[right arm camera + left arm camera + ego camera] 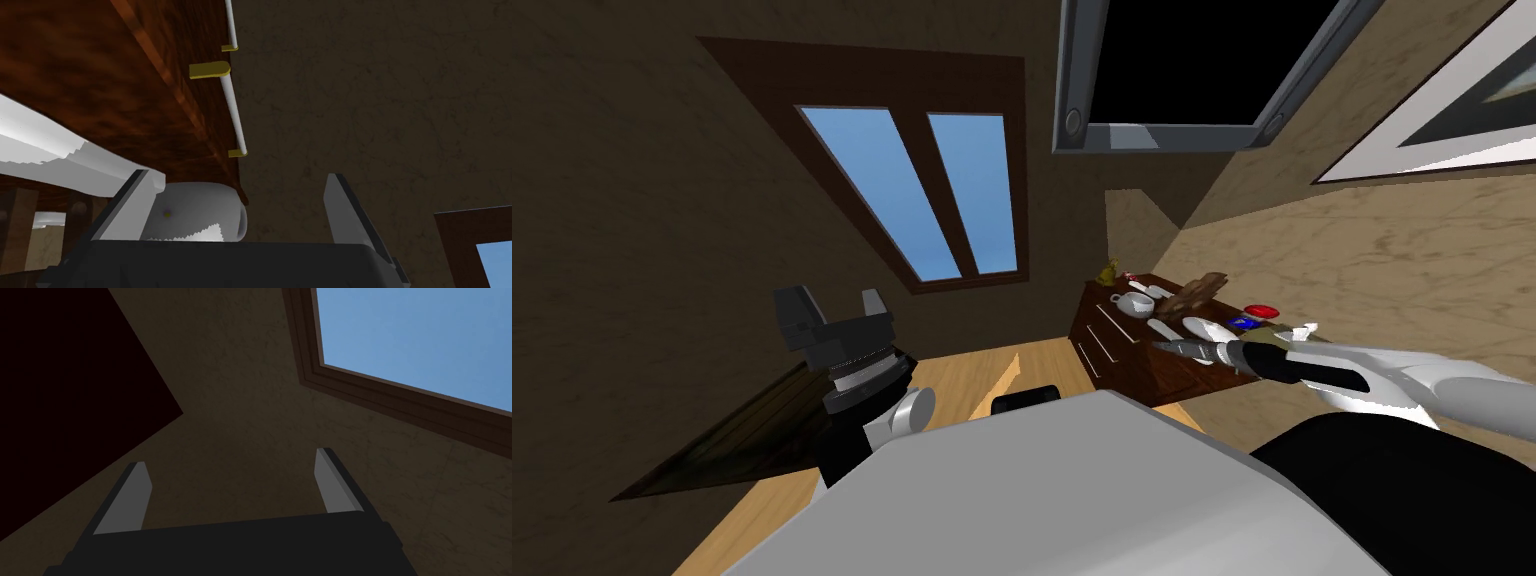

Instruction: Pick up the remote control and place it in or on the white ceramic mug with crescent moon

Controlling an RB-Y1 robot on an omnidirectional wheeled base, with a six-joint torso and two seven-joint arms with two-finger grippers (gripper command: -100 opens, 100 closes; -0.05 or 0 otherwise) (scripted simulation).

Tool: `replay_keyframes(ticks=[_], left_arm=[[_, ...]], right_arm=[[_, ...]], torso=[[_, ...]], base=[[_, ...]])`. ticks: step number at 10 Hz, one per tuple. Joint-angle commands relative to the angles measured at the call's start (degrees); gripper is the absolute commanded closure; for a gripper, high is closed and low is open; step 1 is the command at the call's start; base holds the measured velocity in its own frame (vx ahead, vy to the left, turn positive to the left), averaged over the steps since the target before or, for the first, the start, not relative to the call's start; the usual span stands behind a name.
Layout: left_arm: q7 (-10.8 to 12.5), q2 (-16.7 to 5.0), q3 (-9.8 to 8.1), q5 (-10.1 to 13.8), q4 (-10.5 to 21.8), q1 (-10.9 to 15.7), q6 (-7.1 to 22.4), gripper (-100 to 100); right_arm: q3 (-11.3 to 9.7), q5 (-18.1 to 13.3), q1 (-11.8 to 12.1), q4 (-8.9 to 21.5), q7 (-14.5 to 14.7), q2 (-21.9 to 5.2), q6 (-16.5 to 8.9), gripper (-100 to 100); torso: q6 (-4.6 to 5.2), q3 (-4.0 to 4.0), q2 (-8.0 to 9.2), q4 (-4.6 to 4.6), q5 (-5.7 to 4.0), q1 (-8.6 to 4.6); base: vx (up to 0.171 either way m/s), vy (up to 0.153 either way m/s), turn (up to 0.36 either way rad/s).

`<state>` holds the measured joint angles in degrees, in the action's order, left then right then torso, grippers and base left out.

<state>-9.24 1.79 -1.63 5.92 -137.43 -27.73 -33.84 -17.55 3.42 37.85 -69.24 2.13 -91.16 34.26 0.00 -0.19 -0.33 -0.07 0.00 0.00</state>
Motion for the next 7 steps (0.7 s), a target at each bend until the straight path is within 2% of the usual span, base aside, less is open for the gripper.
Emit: replay_keyframes(ticks=[1,4,7], left_arm=[[0.00,0.00,0.00,0.00,0.00,0.00,0.00,0],[0.00,0.00,0.00,0.00,0.00,0.00,0.00,0],[0.00,0.00,-0.01,0.00,0.00,0.00,0.00,0]], right_arm=[[0.02,0.58,1.68,0.11,0.20,-2.04,0.05,-100],[-3.80,0.56,4.51,1.95,-0.14,-7.29,0.04,-100],[-7.37,0.41,7.24,2.81,-0.40,-10.77,-0.10,-100]], torso=[[0.00,0.00,0.00,0.00,0.00,0.00],[-0.01,0.00,0.01,0.00,-0.02,-0.07],[0.02,-0.04,-0.05,-0.02,-0.06,-0.20]], base=[[0.080,-0.013,0.066],[0.096,-0.026,0.152],[0.104,-0.066,0.117]])
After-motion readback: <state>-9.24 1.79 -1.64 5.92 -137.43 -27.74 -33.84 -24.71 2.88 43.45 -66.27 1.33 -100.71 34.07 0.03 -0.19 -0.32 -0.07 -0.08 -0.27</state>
